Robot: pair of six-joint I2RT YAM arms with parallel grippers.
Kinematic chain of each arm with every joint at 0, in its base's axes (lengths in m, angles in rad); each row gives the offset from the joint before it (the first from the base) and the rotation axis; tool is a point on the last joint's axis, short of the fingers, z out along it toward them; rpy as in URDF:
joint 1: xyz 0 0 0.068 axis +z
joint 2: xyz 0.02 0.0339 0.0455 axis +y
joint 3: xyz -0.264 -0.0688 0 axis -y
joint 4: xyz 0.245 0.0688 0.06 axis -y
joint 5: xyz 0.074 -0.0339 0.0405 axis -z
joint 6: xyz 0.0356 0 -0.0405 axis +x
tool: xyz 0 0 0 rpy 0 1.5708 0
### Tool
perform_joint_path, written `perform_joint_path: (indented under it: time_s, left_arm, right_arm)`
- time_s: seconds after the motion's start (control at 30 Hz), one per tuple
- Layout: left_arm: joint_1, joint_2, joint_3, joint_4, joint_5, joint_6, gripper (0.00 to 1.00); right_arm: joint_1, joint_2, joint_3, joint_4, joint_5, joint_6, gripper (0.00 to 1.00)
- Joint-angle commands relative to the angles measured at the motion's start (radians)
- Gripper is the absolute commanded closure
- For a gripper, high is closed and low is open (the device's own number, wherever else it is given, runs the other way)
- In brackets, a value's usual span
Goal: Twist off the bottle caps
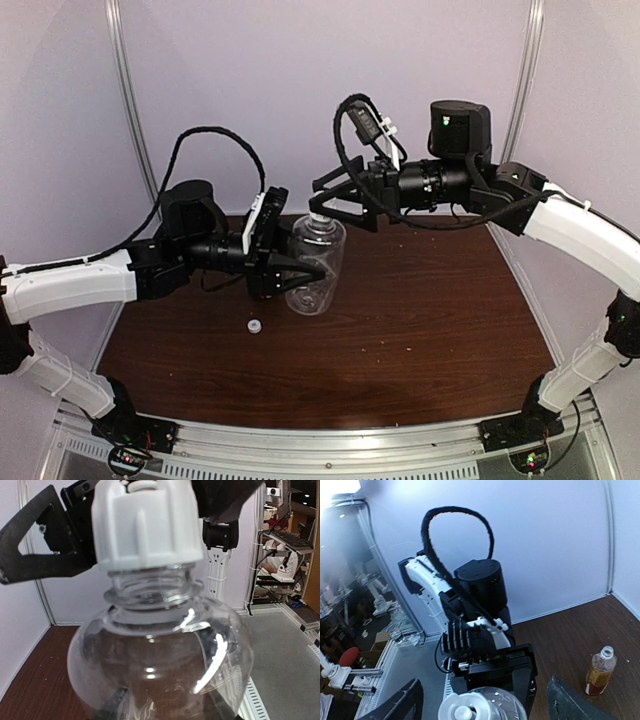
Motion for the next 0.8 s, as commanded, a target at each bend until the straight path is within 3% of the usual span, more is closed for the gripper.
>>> perform_joint_path:
  time_s: [0.0,0.17,0.33,0.77]
  left_arm:
    - [-0.002,0.019,0.024,0.003,-0.134,0.016,0.78]
    - [-0.003,0.030,0.030,0.002,-0.255,-0.012,0.80]
    - [-0.003,0.032,0.020,0.025,-0.313,-0.039,0.80]
    - [-0.004,0.044,0.014,0.034,-0.381,-0.066,0.80]
  right_arm:
    - [0.039,-0.052,0.038,-0.031,0.364,0.057,0.12]
    - [0.074,-0.046,0.032,-0.041,0.583,0.099,0.13]
    - [0.095,-0.019,0.049,-0.088,0.729,0.109,0.22]
    - [0.112,0.015,0.038,-0.076,0.722,0.123,0.36]
